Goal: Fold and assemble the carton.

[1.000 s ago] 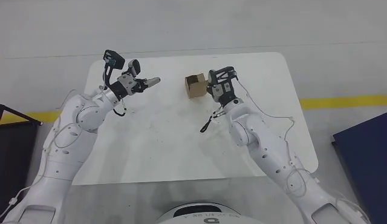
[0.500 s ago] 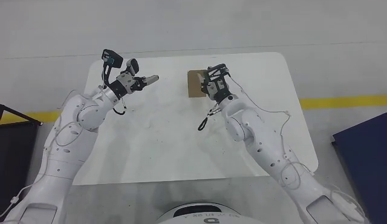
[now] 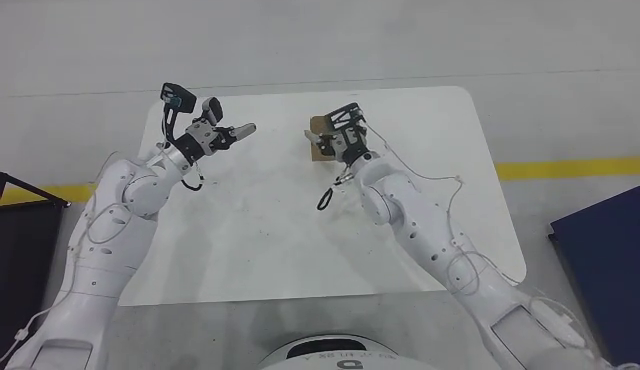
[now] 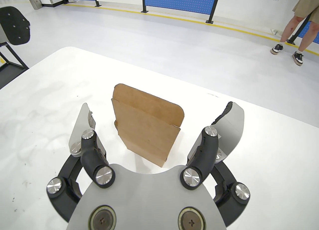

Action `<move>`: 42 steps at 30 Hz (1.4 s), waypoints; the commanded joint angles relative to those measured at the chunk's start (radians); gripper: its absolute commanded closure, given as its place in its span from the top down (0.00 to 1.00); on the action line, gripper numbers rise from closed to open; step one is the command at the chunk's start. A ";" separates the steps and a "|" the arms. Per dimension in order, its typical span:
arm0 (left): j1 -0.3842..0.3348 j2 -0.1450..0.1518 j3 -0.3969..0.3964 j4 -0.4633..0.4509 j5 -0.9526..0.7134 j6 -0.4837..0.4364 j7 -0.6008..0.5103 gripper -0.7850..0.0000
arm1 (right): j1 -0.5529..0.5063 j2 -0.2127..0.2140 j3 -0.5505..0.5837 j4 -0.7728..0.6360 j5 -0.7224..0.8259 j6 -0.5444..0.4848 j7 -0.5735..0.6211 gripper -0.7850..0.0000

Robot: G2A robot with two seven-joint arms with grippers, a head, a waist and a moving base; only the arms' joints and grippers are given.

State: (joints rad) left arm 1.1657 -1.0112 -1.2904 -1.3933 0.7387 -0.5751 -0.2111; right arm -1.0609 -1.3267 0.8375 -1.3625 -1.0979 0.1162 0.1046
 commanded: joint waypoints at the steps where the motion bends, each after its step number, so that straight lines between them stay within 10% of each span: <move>1: 0.001 0.000 -0.003 0.000 0.001 0.002 0.000 1.00 | 0.006 -0.004 0.000 0.013 0.010 -0.016 0.000 1.00; 10: 0.009 -0.001 -0.019 0.002 0.003 0.005 0.009 1.00 | -0.014 -0.003 0.034 0.000 0.054 -0.142 0.004 0.98; 28: -0.001 -0.009 -0.008 0.007 0.006 0.008 0.002 1.00 | -0.103 0.018 0.083 -0.151 0.023 -0.300 0.126 0.44; 31: -0.001 -0.010 -0.008 0.007 0.007 0.008 0.001 1.00 | -0.106 0.016 0.085 -0.157 0.023 -0.289 0.127 0.00; 42: 0.008 -0.012 -0.013 -0.005 0.013 0.012 -0.004 1.00 | -0.157 0.020 0.123 -0.225 0.102 -0.337 0.135 0.00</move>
State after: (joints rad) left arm 1.1726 -1.0231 -1.3031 -1.3973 0.7517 -0.5632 -0.2149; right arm -1.2138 -1.3070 0.9556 -1.5820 -1.0220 -0.2011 0.2404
